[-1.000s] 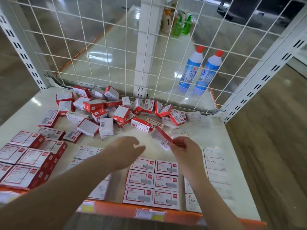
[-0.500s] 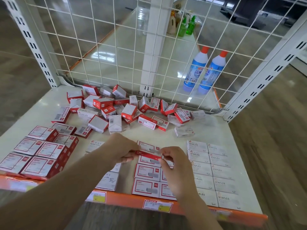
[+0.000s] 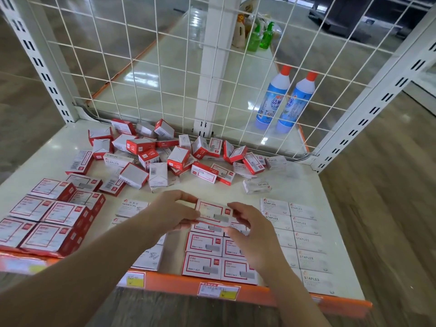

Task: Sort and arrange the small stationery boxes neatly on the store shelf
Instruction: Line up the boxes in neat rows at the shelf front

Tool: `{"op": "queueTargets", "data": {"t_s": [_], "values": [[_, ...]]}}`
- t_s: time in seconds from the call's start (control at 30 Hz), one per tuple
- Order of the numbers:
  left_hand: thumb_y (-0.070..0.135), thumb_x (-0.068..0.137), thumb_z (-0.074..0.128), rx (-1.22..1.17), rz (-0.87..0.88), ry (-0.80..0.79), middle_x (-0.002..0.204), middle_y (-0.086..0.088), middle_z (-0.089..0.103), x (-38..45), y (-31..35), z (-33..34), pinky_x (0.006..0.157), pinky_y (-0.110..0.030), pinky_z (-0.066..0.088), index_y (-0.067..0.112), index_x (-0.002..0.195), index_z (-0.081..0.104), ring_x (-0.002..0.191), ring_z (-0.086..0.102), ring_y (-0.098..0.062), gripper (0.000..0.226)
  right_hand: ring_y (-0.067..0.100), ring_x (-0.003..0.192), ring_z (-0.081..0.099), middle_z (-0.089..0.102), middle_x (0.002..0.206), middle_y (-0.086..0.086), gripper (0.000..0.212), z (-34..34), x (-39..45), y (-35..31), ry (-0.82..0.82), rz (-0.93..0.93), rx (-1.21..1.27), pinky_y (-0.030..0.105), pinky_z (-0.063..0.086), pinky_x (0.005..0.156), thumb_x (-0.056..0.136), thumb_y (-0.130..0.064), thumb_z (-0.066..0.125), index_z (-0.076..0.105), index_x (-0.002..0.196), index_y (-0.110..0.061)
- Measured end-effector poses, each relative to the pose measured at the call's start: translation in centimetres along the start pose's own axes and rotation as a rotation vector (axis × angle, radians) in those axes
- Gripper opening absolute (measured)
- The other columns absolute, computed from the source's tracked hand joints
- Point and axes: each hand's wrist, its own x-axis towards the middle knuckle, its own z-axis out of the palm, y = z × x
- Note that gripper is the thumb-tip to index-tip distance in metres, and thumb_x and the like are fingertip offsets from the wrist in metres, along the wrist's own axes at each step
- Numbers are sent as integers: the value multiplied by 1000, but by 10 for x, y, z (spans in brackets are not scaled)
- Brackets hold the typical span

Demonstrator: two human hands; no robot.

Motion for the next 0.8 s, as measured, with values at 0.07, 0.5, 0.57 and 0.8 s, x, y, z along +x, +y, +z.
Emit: {"op": "queueTargets", "data": {"t_s": [0.07,0.5,0.57,0.8], "values": [[-4,83,62,74,35,2,88,-9,69,2,-2,1,57,-21,54,9,91,55,76,66,-20,17,-5,104,46,42,110,-27,40,-3,0,-2,33,-9,-9,9,36,92,88,-20,61,46,122,-36],[5,83,64,308,97,-1,89,-1,69,8,-15,14,66,-25,50,19,86,52,83,65,-20,18,3,119,45,47,133,-14,41,-11,-2,2,24,-16,-93,19,37,101,91,-21,56,42,129,-33],[6,84,63,316,102,-4,89,-1,68,9,-17,14,66,-25,50,20,87,51,82,65,-19,18,3,117,46,48,131,-15,41,-10,-1,4,27,-11,-84,19,37,101,91,-21,57,42,127,-33],[14,85,63,585,201,22,104,4,57,15,-29,16,75,-21,49,23,108,51,94,56,-12,28,-2,102,45,53,123,-13,40,-7,12,18,94,36,-28,14,38,93,88,-19,61,47,124,-29]]}}
